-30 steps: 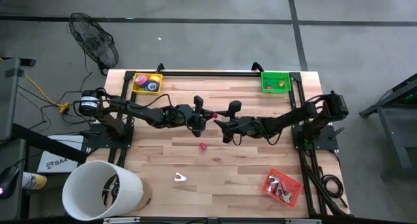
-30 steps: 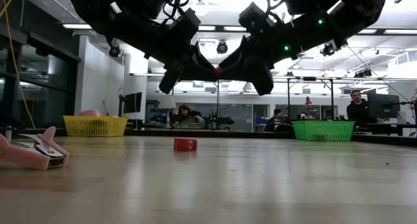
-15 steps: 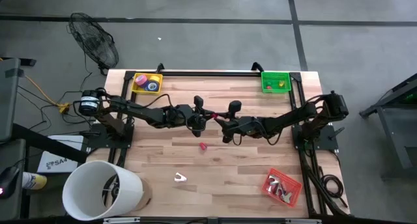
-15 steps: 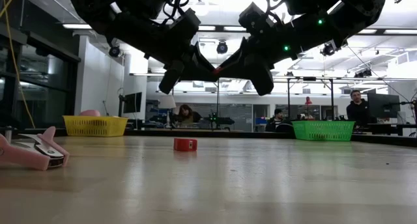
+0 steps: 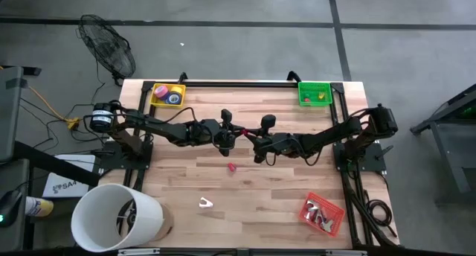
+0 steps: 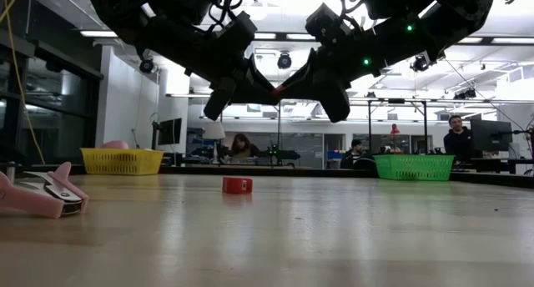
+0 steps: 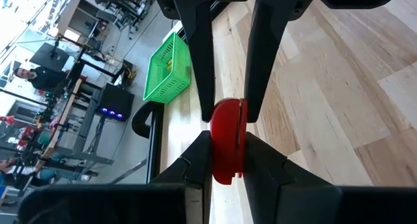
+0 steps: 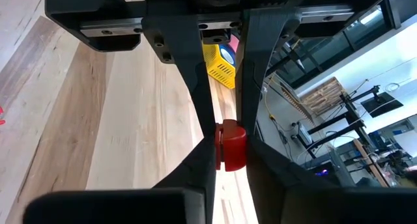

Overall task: Pick and place Stapler, Stapler remover, tape
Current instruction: Put the left red stapler into the green bin

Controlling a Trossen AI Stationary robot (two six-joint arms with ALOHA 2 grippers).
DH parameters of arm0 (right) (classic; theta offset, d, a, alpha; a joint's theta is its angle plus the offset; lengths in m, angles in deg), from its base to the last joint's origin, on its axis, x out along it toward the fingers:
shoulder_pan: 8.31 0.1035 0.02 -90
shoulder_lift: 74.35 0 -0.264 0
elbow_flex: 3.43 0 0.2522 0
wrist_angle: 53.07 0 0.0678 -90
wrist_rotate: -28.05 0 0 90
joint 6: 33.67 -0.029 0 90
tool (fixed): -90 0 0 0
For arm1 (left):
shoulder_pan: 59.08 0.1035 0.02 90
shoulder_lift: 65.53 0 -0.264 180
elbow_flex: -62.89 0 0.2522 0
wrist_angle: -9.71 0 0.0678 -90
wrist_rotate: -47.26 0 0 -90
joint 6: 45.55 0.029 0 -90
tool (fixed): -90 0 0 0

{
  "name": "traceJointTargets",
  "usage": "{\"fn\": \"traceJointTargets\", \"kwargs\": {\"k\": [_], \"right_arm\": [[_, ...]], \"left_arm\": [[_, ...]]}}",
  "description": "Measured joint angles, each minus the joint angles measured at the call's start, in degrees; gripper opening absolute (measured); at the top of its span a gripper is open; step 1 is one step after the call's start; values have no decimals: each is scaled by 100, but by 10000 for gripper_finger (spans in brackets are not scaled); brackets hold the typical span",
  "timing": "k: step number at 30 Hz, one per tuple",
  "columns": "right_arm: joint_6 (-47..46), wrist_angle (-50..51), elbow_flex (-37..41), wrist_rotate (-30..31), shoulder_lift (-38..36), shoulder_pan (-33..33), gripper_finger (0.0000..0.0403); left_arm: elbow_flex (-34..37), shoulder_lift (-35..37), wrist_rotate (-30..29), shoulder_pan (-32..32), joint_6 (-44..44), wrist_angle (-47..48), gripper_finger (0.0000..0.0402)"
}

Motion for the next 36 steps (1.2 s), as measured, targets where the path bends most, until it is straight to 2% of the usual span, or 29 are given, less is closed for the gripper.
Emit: {"fn": "traceJointTargets", "kwargs": {"k": [4, 13, 32, 36], "right_arm": [[0, 2, 0, 1, 0, 2, 48], [-157, 3, 0, -5, -5, 2, 42], [-166, 123, -4, -16, -9, 9, 29], [-168, 132, -4, -30, -9, 10, 18]], "left_arm": [[0, 0, -4, 0, -12, 2, 60], [0, -4, 4, -2, 8, 20, 96], [0, -4, -32, -2, 28, 92, 99], [0, -4, -39, 0, 30, 103, 79]]}}
